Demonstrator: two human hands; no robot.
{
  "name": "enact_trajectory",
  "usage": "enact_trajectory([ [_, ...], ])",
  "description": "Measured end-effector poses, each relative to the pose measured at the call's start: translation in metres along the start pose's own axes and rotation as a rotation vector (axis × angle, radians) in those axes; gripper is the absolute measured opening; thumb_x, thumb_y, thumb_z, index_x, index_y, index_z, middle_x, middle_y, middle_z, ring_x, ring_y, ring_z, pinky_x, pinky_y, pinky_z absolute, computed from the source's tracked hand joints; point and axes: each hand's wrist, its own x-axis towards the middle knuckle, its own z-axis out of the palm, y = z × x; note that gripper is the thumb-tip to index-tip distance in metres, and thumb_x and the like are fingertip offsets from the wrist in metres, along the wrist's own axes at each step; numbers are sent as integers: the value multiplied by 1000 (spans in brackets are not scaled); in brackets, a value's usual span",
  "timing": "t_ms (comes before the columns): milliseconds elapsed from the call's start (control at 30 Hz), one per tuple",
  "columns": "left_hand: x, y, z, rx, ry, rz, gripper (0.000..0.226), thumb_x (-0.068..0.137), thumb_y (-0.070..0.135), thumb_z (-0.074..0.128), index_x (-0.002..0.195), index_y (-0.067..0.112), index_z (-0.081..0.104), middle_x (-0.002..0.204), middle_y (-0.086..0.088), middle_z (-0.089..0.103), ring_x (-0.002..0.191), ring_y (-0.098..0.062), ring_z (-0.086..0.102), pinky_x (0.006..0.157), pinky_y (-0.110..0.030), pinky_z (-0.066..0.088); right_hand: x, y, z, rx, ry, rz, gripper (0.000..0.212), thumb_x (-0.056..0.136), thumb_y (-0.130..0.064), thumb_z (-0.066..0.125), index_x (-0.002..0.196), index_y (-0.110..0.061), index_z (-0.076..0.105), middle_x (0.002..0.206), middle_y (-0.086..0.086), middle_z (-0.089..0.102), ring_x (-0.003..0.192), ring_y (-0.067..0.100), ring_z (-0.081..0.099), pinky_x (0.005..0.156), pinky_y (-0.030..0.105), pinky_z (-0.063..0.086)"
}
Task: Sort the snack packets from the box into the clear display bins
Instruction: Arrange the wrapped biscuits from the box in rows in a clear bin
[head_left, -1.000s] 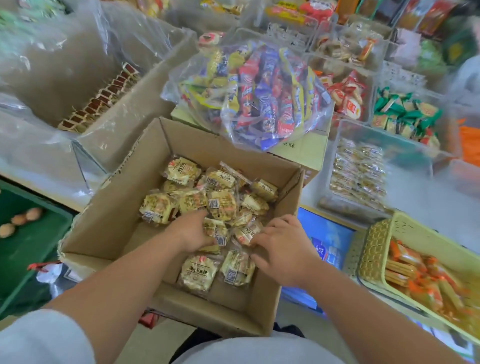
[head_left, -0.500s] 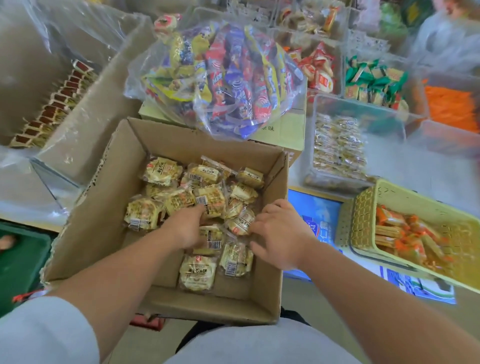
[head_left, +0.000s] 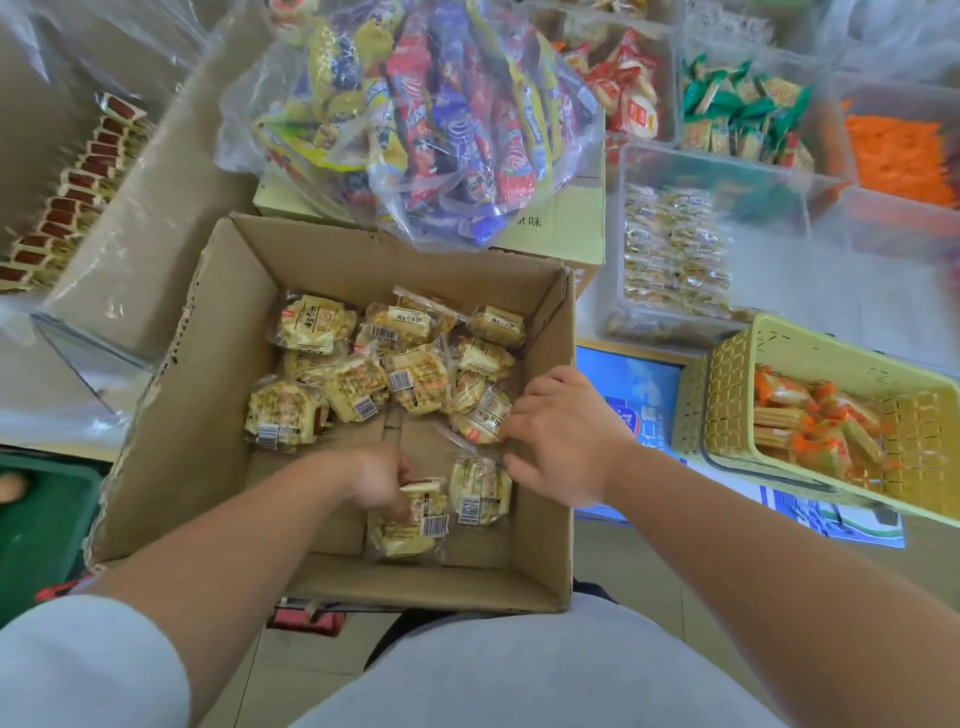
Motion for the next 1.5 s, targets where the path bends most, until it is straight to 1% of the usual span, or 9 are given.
enact_trajectory([
  [200,-7,12,-8,47,-19,21,86,72,33,91,143,16,45,132,-4,57,113,-24,60,96,-38,54,-2,0,-1,9,4,11,45,88,-54,32,84,-30,70,72,-10,59,86,19,53,98,38,33],
  [333,-8,32,-21,109,4,116,53,71,37,89,112,14,65,103,-7,66,74,-14,58,59,-29,47,-2,0,-2,26,12,16,47,90,-53,30,84,-31,70,73,-11,59,86,19,53,98,38,33],
  [433,-1,50,-20,135,97,185,79,70,38,89,137,7,60,130,-15,65,94,-22,64,79,-35,57,-2,1,-2,32,2,15,48,92,-53,28,88,-31,71,77,-12,61,90,18,53,100,38,32],
  [533,10,61,-11,193,108,195,78,68,44,90,133,9,64,132,-10,61,112,-26,61,96,-40,55,-3,1,-2,39,-5,9,47,94,-52,28,87,-31,70,79,-12,62,93,18,53,101,39,33],
  [1067,18,53,10,74,-13,147,99,66,48,91,150,13,50,141,-4,62,116,-22,63,96,-32,53,-3,1,-4,65,30,14,44,94,-48,33,83,-29,70,74,-11,60,86,19,52,97,41,36],
  [1200,-9,38,-14,-100,117,151,96,63,45,93,143,9,54,135,-6,63,116,-25,64,93,-32,52,-4,1,-5,81,30,1,42,95,-50,32,98,-32,71,84,-11,66,92,19,55,99,40,34],
  [1267,-28,25,-26,-154,217,152,82,61,45,94,129,11,63,116,1,65,101,-19,66,79,-30,51,-6,2,-7,126,69,-2,45,95,-51,33,115,-33,68,94,-11,69,97,19,57,100,40,36],
  [1400,-74,-2,-23,-358,546,136,51,58,44,97,95,28,66,107,12,57,97,-10,61,80,-29,51,-7,4,-9,170,100,-31,60,94,-53,34,142,-23,54,119,-4,70,109,20,59,103,41,38],
  [1500,-108,-4,-7,-647,784,151,48,57,42,99,91,33,67,107,11,63,97,-8,64,79,-26,50,-7,4,-7,172,93,-52,65,96,-59,32,148,-22,48,124,-3,67,114,21,58,107,42,35],
])
